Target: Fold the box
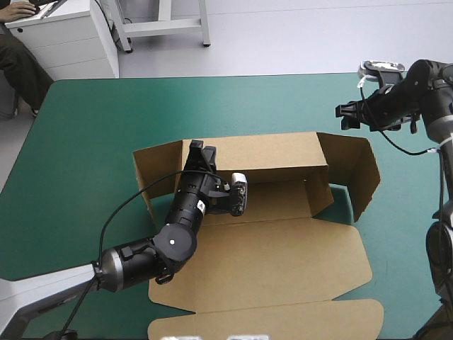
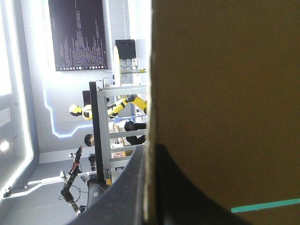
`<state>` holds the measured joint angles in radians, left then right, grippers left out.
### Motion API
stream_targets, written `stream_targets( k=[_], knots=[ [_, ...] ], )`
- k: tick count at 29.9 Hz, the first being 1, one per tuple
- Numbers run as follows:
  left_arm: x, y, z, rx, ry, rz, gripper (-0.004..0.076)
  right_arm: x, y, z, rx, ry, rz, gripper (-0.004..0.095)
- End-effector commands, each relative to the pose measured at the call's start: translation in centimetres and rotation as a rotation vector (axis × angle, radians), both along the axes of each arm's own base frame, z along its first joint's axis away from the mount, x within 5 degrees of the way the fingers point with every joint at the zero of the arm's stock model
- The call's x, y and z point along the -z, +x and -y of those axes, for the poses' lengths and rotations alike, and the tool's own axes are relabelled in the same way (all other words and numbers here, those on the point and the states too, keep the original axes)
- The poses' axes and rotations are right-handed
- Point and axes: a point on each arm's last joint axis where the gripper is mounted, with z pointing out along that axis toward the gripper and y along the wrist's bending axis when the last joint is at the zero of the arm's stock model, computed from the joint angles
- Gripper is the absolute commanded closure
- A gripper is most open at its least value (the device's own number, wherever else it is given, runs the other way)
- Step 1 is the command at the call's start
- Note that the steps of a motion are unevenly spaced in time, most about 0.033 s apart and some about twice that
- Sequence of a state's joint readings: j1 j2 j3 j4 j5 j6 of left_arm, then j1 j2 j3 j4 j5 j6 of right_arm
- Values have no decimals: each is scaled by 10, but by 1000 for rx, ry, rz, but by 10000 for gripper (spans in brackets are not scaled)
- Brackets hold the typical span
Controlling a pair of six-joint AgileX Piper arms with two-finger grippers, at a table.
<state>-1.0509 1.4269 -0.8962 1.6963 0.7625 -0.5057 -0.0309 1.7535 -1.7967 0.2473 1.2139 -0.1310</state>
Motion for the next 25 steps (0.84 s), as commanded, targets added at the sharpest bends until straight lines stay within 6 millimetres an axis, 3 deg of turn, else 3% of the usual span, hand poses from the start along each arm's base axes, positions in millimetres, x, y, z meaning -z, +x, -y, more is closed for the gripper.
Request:
stream_targets(
  k=[1,6,15,25],
  knots=[
    [-28,-1,-3,4,-21,134,734,-22,-12,2,-48,-23,43,302],
    [-28,-1,-2,7,-14,135,734,-20,-21,1,-48,-24,27,302],
    [-28,-2,-2,8,-17,133,734,-1,-56,1,-84,-35,-38,301],
    [-28,-2,-2,10,-18,132,734,2,-98,-5,-78,12,66,302]
  ],
)
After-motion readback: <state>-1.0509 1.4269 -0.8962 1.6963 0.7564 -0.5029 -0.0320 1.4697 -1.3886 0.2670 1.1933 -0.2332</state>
